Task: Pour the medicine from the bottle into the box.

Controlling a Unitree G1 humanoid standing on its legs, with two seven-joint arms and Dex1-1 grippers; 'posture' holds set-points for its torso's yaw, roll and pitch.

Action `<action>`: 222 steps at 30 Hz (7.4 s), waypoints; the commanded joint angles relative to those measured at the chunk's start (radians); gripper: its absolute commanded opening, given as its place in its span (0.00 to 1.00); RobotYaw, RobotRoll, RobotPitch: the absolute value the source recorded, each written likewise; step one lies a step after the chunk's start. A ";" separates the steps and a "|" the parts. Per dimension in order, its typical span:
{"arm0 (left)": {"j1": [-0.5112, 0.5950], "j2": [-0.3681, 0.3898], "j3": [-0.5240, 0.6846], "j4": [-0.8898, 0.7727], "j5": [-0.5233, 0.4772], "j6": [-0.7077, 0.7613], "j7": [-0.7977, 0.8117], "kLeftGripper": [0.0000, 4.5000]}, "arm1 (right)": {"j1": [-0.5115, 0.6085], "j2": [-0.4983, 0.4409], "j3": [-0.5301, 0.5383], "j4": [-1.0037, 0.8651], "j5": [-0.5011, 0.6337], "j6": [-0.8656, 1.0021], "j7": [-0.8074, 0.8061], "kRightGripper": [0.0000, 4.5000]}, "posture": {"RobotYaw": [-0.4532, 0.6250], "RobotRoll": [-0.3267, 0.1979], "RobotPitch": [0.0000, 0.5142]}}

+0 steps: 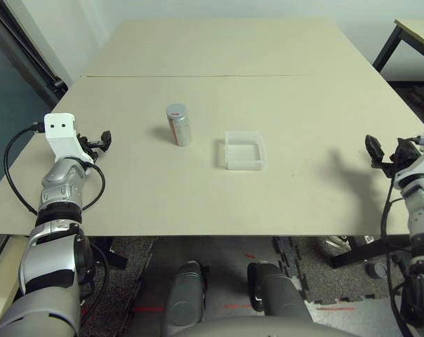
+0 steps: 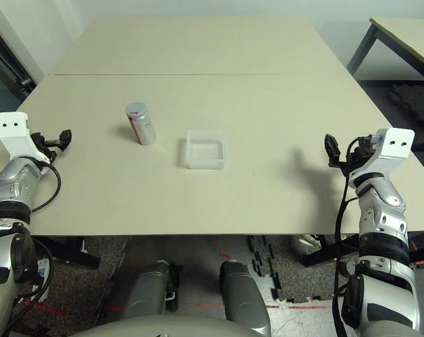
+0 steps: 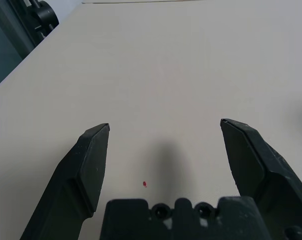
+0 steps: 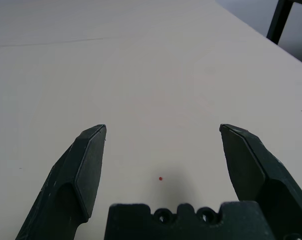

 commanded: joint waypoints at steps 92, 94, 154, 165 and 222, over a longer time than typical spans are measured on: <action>-0.207 -0.245 -0.286 0.035 0.088 0.061 -0.312 0.91 | 0.096 -0.063 0.341 -0.878 0.185 0.723 0.253 1.00 | 0.38 0.62 0.18; -0.210 -0.246 -0.285 0.040 0.090 0.061 -0.313 0.78 | 0.092 -0.064 0.343 -0.878 0.181 0.725 0.256 1.00 | 0.38 0.62 0.18; -0.308 -0.256 -0.558 -0.368 0.075 0.213 -1.007 0.55 | -0.422 0.078 0.571 -0.724 0.126 0.832 0.312 1.00 | 0.39 0.62 0.13; -0.304 -0.273 -0.550 -0.391 0.062 0.246 -0.989 0.55 | -0.428 0.112 0.580 -0.701 0.092 0.806 0.316 1.00 | 0.41 0.62 0.15; -0.198 -0.232 -0.549 -0.816 -0.063 0.509 -0.951 0.55 | -0.516 -0.016 0.522 -0.447 0.079 0.520 0.969 1.00 | 0.46 0.62 0.19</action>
